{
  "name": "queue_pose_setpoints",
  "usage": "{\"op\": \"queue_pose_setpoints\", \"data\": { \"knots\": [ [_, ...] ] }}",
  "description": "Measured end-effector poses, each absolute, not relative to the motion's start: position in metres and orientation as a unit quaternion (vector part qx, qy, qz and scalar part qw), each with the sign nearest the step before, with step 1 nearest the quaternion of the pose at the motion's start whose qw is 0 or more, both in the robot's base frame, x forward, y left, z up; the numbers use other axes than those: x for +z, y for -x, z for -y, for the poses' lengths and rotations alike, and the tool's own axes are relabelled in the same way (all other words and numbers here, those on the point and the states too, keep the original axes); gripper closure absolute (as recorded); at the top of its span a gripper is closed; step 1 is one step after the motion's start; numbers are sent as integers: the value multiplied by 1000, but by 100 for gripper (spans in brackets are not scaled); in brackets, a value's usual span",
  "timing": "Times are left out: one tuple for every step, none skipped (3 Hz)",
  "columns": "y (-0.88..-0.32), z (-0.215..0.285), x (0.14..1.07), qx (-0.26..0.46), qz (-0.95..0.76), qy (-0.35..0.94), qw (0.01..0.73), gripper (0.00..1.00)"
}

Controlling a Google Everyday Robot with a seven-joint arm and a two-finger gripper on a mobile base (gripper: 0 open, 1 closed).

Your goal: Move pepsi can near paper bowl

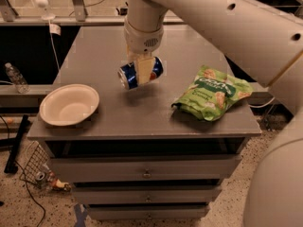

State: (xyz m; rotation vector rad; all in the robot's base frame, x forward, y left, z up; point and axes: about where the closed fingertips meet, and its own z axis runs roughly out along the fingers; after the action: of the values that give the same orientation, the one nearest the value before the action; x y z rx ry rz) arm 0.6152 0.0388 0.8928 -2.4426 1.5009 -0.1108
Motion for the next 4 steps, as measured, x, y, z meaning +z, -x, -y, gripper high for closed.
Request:
{"op": "queue_pose_setpoints", "data": {
  "knots": [
    [-596,-67,876,-19,-483,868,117,100],
    [-587,-83,865,-2,-464,879,110,100],
    [-580,-94,853,23,-451,886,105,84],
    [-580,-95,852,23,-451,886,106,59]
  ]
}}
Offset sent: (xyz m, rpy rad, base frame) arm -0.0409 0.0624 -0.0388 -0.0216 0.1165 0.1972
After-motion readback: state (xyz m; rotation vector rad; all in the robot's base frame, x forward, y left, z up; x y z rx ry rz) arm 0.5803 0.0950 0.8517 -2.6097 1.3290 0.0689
